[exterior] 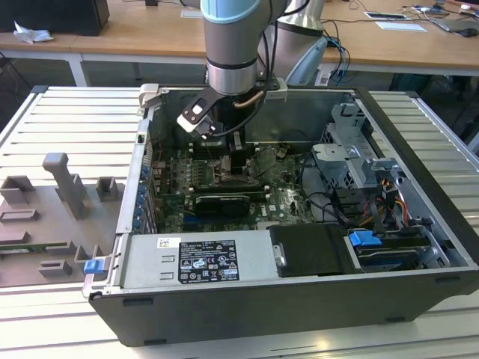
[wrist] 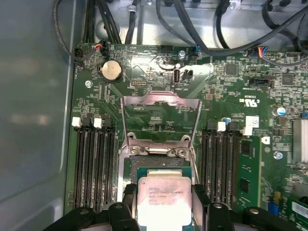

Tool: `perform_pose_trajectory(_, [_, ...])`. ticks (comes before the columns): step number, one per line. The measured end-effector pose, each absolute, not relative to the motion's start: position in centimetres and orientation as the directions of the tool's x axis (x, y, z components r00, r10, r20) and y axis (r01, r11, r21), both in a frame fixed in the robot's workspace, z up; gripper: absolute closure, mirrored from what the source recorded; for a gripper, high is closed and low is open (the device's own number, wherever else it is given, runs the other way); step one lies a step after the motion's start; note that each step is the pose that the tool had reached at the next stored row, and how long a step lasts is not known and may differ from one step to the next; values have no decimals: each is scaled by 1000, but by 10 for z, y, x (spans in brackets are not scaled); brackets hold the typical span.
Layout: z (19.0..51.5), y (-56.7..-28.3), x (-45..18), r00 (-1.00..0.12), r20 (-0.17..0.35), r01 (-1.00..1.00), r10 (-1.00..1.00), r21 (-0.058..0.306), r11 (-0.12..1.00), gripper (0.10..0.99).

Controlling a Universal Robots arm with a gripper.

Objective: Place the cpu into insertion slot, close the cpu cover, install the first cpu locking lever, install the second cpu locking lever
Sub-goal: 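Place the cpu into insertion slot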

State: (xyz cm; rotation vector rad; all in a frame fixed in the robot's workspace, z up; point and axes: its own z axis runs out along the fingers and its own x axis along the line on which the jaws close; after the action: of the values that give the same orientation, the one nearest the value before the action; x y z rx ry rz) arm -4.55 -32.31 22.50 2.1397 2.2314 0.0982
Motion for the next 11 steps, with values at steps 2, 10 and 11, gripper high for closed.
perform_pose_trajectory(2, [223, -323, -45, -40, 9, 996, 999, 79, 40, 545])
perform_pose_trajectory(10, [210, -320, -45, 8, 9, 997, 1000, 79, -9, 545])
perform_pose_trajectory(11, [209, -320, -45, 10, 8, 997, 1000, 79, -11, 545])
